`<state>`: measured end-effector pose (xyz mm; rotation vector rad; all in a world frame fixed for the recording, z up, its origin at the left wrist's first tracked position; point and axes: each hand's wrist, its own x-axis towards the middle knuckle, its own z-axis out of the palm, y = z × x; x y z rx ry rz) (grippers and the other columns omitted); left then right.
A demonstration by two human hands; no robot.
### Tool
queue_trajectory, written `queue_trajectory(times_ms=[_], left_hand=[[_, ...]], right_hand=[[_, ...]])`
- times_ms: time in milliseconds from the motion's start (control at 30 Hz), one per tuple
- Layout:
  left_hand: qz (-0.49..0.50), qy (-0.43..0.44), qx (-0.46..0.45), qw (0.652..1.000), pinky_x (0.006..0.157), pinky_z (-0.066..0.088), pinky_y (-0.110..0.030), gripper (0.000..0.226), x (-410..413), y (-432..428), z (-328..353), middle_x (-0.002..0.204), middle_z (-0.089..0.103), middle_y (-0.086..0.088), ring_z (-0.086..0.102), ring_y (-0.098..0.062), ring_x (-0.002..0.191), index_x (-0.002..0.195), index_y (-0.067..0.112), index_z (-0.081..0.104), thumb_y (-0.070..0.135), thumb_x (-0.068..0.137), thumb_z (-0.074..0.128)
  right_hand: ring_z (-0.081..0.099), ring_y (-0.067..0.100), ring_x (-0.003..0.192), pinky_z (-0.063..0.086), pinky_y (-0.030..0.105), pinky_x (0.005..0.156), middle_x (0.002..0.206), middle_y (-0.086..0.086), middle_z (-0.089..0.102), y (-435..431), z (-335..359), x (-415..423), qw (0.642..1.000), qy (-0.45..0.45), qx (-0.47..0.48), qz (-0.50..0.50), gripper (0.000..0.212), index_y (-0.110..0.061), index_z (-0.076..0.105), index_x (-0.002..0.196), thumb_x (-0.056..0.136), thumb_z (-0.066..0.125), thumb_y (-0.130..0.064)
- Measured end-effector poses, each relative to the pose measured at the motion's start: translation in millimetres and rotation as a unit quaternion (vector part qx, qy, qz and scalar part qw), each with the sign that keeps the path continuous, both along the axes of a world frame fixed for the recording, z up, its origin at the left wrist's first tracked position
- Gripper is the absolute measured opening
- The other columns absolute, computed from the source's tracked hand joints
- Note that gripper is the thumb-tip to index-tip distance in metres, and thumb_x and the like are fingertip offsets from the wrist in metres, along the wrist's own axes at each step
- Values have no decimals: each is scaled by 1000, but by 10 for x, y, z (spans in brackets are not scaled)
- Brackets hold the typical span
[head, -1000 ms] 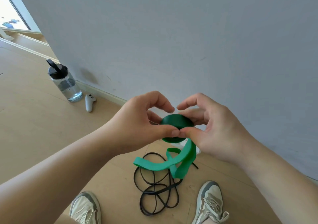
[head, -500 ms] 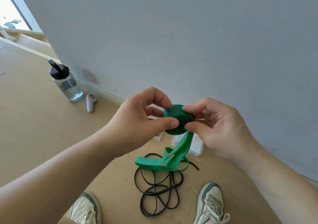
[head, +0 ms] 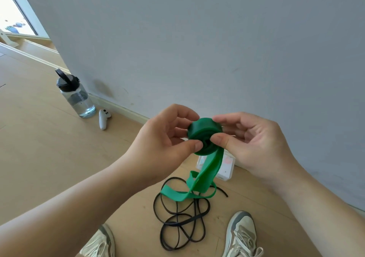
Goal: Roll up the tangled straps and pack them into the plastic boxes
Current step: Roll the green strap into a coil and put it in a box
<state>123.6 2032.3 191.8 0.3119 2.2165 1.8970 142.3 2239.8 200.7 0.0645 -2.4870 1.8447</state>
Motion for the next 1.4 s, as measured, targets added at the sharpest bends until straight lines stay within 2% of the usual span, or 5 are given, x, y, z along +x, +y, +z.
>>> queue_trajectory(times_ms=[167,367,900,1200,1400], left_hand=[[6,-67,68,995,90,62,-49,40,16,33,-28,106,77,-3,78,-19,97,115,20,63,-3,86,79],[19,38,-95,995,83,62,-29,30,2,28,-36,115,72,18,75,-4,88,103,30,69,29,80,87],[-40,3,-57,998,79,62,-26,49,-43,-53,25,108,69,18,74,-6,93,114,40,63,8,82,84],[-42,56,-102,992,80,63,-29,42,-24,-7,-22,111,70,17,71,-3,101,114,37,61,16,85,83],[-12,29,3,1000,86,64,-41,48,-53,-39,-34,111,72,5,72,-12,107,120,34,63,2,87,79]], right_hand=[[75,9,98,60,23,85,105,-11,79,-4,-27,17,1000,20,17,10,38,-32,77,114,91,73,-1],[72,-7,92,55,10,84,101,-28,76,-68,1,46,994,30,104,25,43,-34,78,110,94,66,5],[75,18,97,63,37,85,105,-7,74,-41,-51,4,996,6,58,64,35,-30,81,100,83,80,1],[76,11,87,64,28,77,94,-11,78,-85,40,28,997,9,69,25,34,-28,79,88,83,78,6],[77,6,92,60,18,80,96,-11,80,-92,115,45,999,36,-11,-32,31,-23,78,101,76,86,-6]])
